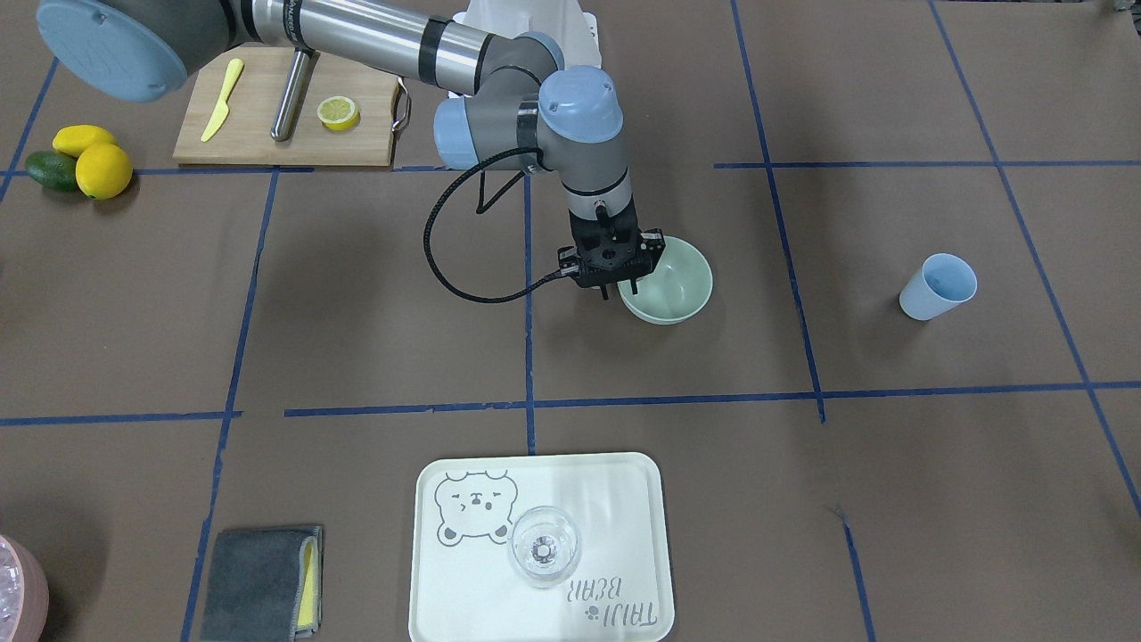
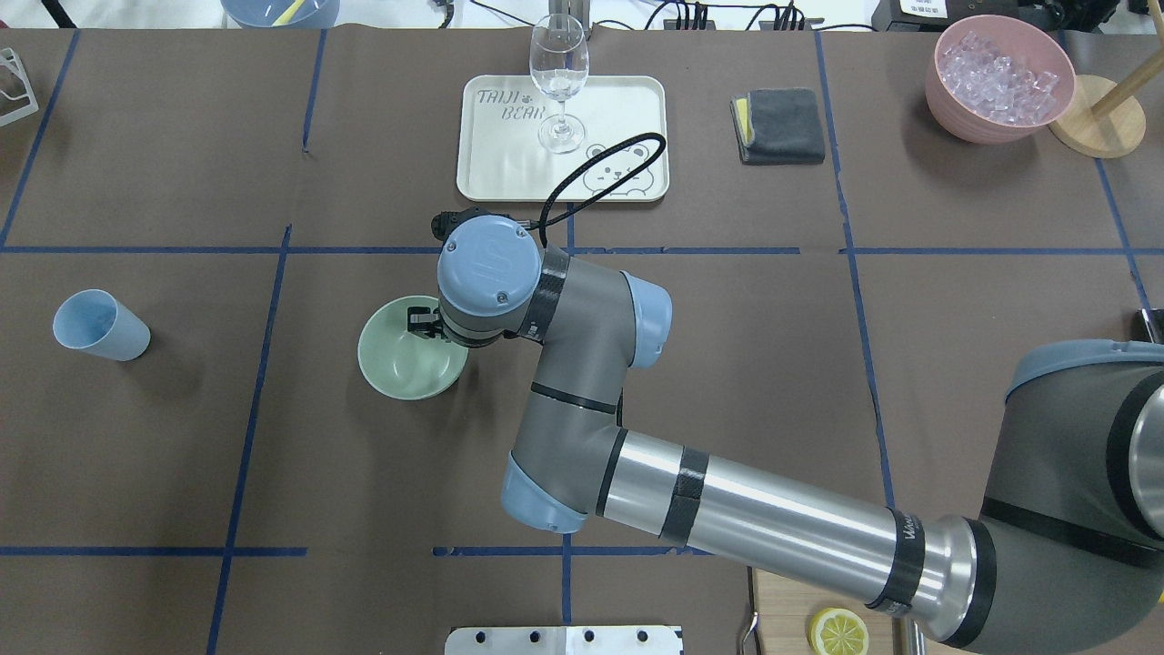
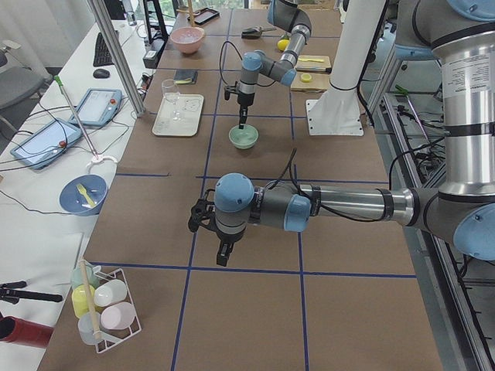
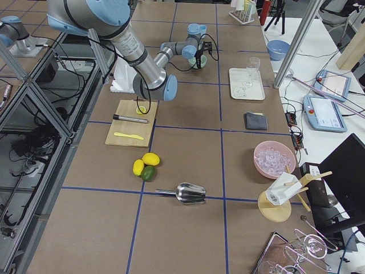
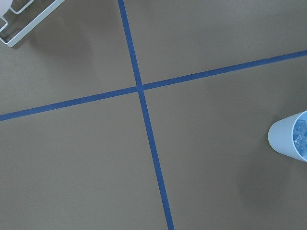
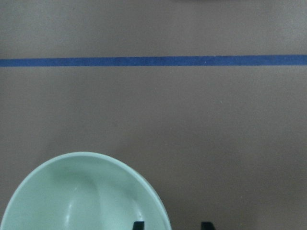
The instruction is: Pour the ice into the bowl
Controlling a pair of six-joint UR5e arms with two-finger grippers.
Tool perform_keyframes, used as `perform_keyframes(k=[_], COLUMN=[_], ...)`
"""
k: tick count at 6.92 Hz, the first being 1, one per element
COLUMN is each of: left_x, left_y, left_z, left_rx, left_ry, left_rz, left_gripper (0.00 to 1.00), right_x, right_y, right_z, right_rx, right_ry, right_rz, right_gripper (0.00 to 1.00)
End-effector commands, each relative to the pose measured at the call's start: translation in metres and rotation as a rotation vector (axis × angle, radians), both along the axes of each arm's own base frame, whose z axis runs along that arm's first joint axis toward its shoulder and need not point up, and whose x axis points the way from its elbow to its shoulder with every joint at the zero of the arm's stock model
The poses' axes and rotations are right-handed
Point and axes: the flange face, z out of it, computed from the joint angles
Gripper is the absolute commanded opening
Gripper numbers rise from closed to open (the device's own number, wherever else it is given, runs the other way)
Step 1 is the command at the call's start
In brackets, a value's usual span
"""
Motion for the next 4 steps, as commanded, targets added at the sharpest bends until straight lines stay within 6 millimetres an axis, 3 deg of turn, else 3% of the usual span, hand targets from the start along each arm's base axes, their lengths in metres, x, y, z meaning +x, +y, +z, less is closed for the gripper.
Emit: perform_keyframes(k=[1, 3, 4], left_x=[0.0, -0.001, 0.003], left_y=[0.0, -0.003, -0.007], left_z=[0.001, -0.013, -0.019], left_rx=[-0.003, 0.052, 0.094], left_ry=[0.0, -0.01, -0.013], left_rz=[0.0, 0.0, 0.005], left_gripper=[1.0, 1.0, 1.0], right_x=[0.041, 0.118, 0.161], right_y=[-0.043, -0.124, -0.152], right_z=[-0.012, 0.002, 0.027], right_rx=[-0.009, -0.021, -0.004], right_ry=[-0.031, 0.007, 0.037], right_rz=[0.015, -0.043, -0.041], right_gripper=[1.0, 1.0, 1.0])
